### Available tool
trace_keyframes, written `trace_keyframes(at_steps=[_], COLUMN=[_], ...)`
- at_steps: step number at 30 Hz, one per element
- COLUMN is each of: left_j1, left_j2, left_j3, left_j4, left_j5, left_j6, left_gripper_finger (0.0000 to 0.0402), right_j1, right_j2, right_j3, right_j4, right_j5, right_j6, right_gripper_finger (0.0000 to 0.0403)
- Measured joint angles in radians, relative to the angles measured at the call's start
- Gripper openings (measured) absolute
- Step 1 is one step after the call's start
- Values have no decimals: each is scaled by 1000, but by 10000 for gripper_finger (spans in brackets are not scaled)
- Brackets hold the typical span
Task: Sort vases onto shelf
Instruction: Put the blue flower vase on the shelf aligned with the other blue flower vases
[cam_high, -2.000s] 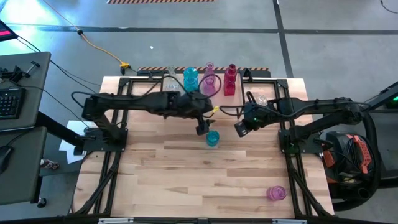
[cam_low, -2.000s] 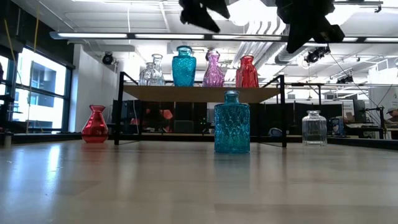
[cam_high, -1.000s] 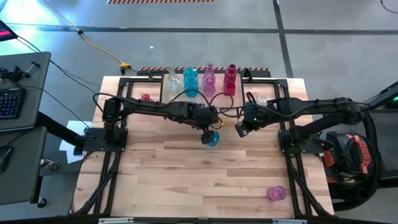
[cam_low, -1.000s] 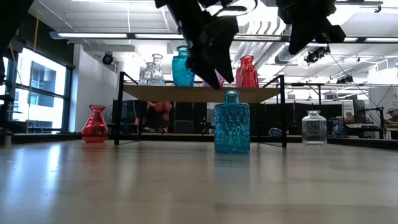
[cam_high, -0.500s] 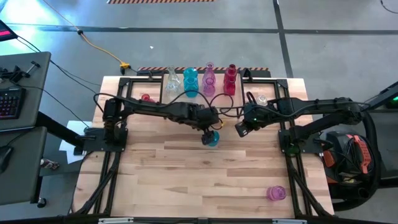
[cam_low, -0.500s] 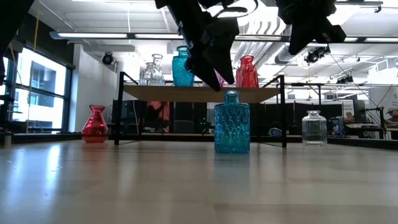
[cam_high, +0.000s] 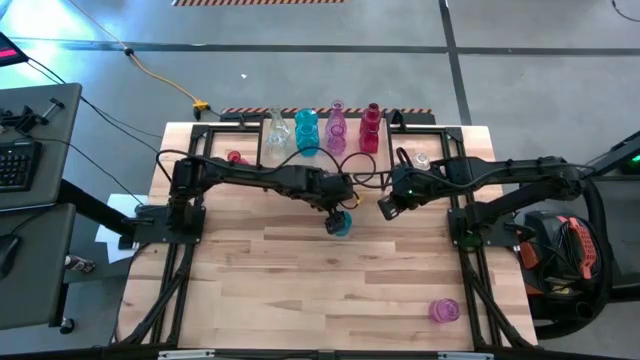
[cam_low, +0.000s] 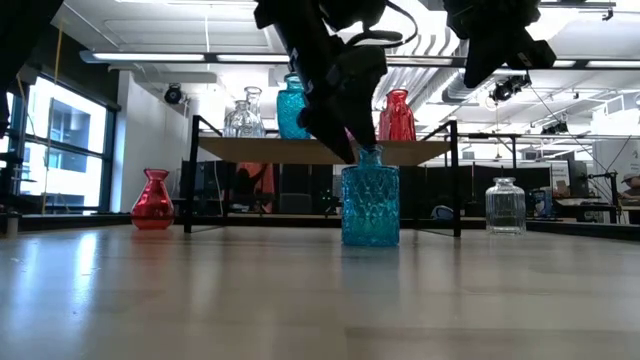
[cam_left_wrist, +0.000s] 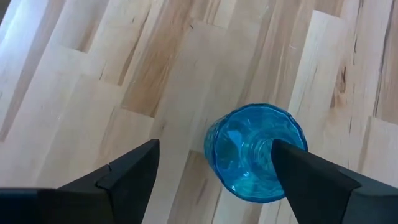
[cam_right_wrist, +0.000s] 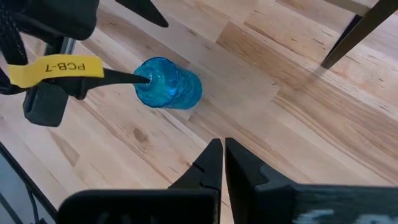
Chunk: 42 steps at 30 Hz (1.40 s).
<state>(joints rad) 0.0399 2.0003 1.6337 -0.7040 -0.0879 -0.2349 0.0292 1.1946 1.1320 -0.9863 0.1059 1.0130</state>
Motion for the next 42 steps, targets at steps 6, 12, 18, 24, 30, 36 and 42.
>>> trace_keyframes(at_steps=[6,12,18,24,30,36,42], left_j1=[0,0,-1,-2,-1,-1,-1], left_j2=[7,7,7,7,7,7,7], left_j3=[0,2,1,1,1,1,1], left_j4=[-12,-27,-32,-33,-35,-38,-44], left_j5=[2,2,1,2,35,40,40], left_j6=[-3,0,1,3,12,12,11], left_gripper_finger=[260,216,166,98,22,17,12], right_j1=[0,0,0,0,0,0,0], right_j2=[0,0,0,0,0,0,0], right_j3=[0,0,0,0,0,0,0], right_j4=[0,0,0,0,0,0,0], right_j5=[0,15,26,26,26,26,26], right_j6=[0,0,0,3,4,4,4], right_gripper_finger=[0,0,0,0,0,0,0])
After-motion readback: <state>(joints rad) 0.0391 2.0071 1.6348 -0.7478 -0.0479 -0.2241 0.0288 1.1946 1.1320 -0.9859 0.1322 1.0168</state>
